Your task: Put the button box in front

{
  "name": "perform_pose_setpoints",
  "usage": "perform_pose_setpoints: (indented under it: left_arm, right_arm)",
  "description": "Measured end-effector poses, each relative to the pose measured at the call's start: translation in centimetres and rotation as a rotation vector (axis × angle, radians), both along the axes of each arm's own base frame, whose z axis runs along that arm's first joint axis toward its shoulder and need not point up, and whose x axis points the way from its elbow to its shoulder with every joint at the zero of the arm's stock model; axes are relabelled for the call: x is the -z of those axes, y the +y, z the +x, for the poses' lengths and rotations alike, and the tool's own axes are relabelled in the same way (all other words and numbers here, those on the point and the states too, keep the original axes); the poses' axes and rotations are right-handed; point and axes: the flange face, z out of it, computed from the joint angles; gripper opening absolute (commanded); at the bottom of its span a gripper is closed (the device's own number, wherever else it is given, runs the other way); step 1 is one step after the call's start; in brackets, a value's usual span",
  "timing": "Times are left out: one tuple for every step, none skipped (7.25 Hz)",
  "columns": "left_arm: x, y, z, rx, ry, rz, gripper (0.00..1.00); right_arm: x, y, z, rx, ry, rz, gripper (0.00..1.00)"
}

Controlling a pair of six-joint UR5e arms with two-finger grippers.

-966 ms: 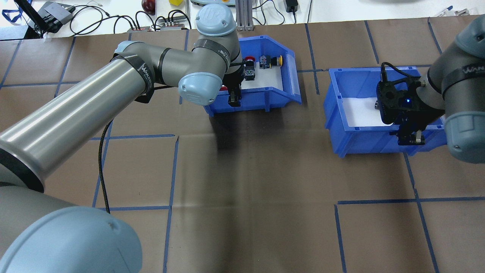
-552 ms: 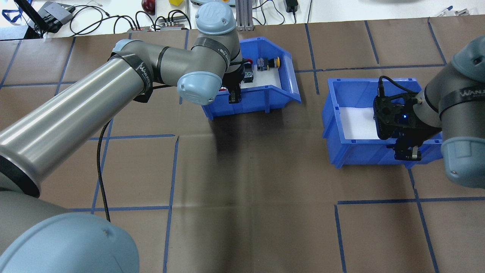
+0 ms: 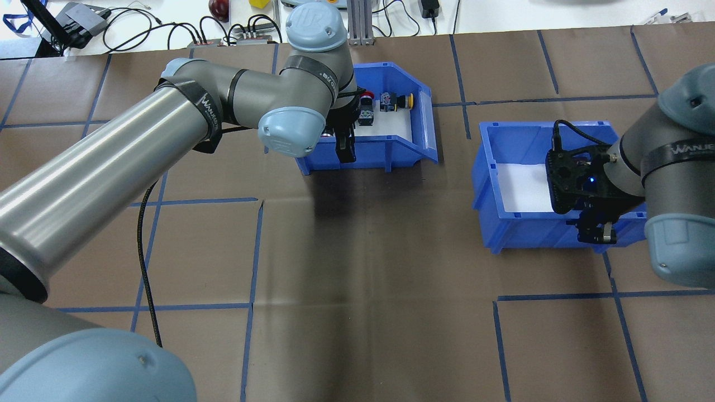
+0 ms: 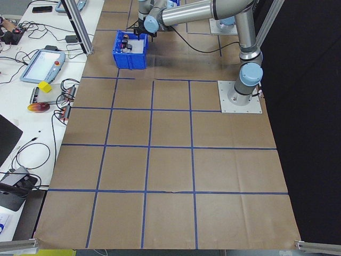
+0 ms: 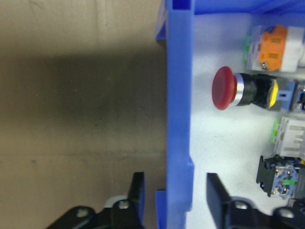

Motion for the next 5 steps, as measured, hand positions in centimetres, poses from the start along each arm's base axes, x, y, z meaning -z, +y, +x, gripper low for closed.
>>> perform_pose_setpoints:
  left_arm:
    - [-2.6, 0.6, 1.4, 0.11, -0.024, 0.012, 0.97]
    - [-5.9, 1.4, 3.7, 0.248, -0.051, 0.015, 0.98]
    - [-9.8, 2.5, 7.0, 0.388, -0.071, 0.008, 0.99]
    - [-13.2, 3.9, 10.5, 0.521, -0.083, 0.019, 0.99]
    - [-16.1, 5.7, 14.1, 0.681, -0.088, 0.043, 0.99]
  right_arm:
    - [0.1, 0.3, 1.8, 0.004, -0.002, 0.001, 0.06]
    - [0.2, 0.8, 4.1, 0.011, -0.003, 0.004, 0.07]
    - [0.4, 1.5, 6.7, 0.017, -0.005, 0.007, 0.07]
    - [0.6, 2.5, 9.2, 0.013, -0.004, 0.01, 0.07]
    - [0.7, 3.6, 12.0, 0.004, -0.002, 0.01, 0.07]
